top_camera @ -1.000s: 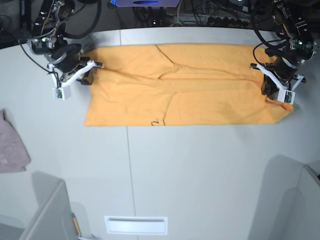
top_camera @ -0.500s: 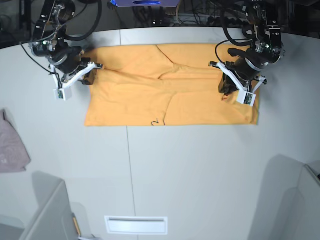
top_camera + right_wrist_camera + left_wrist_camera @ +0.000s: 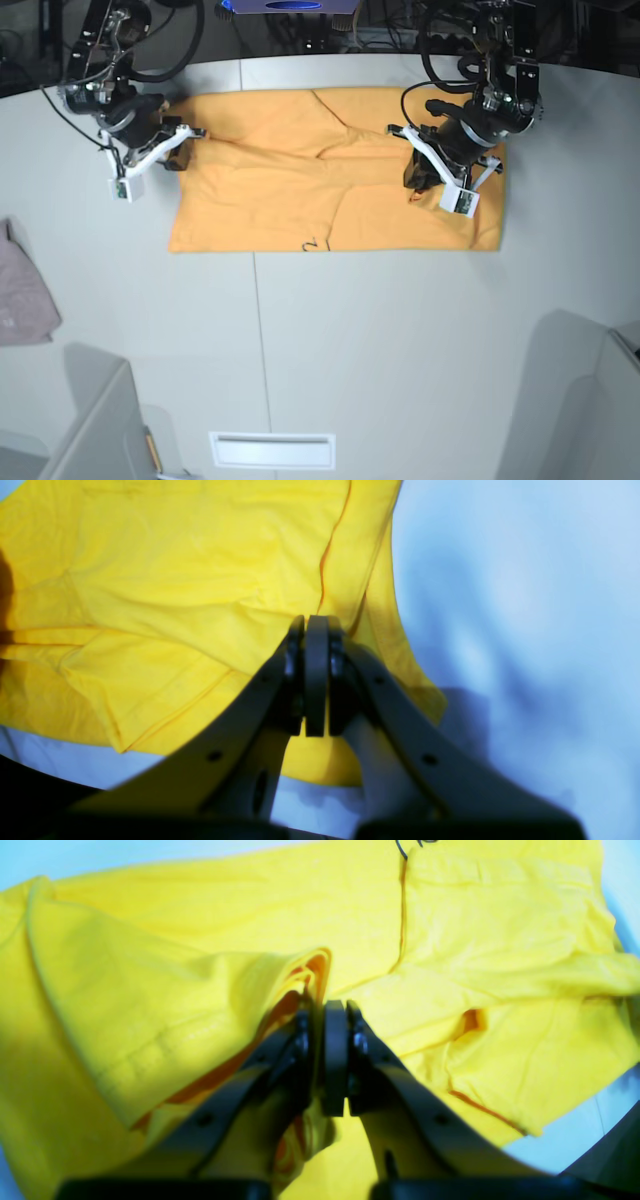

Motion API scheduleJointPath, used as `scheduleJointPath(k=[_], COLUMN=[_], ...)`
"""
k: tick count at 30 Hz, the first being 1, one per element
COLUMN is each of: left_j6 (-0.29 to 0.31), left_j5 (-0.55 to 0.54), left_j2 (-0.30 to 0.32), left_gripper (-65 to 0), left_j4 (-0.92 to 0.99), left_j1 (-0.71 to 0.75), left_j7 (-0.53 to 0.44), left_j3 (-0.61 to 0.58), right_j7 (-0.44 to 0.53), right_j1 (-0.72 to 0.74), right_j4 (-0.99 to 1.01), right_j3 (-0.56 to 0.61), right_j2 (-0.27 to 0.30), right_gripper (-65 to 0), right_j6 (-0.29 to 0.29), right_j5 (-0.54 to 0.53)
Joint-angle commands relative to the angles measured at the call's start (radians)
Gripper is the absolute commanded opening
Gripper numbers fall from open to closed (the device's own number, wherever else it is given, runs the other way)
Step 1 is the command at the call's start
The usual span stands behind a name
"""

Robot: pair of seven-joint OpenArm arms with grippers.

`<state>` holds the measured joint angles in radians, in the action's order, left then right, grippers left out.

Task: Fold the T-shirt properly
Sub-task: 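Grasp the shirt's end with the left gripper and fold it toward the right gripper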

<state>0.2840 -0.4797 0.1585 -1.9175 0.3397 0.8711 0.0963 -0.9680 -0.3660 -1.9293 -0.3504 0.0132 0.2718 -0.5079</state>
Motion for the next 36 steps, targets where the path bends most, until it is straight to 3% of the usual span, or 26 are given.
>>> scheduleJointPath(k=[1,35,36], left_j6=[0.002,0.002,0.002], left_j5=[-0.015,-0.017,-0.017], left_j2=[-0.001,-0.018,-0.018], left_gripper=[-65.0,-65.0,-60.9], left_j4=[-0.018,-0.010,-0.010], left_j1=[-0.003,0.025,0.023], left_j7=[-0.022,-0.022,-0.022], left_j3=[0.000,-0.023,-0.023], right_j7=[0.016,0.016,0.016], right_j1=[0.005,0.005,0.005], right_j4=[-0.015,-0.014,-0.014], right_j3=[-0.002,0.000,0.000], right_j2=[0.004,0.008,0.008], right_gripper=[-65.0,-65.0,-65.0], right_j6=[0.004,0.004,0.004], right_j5=[-0.011,-0.011,-0.011])
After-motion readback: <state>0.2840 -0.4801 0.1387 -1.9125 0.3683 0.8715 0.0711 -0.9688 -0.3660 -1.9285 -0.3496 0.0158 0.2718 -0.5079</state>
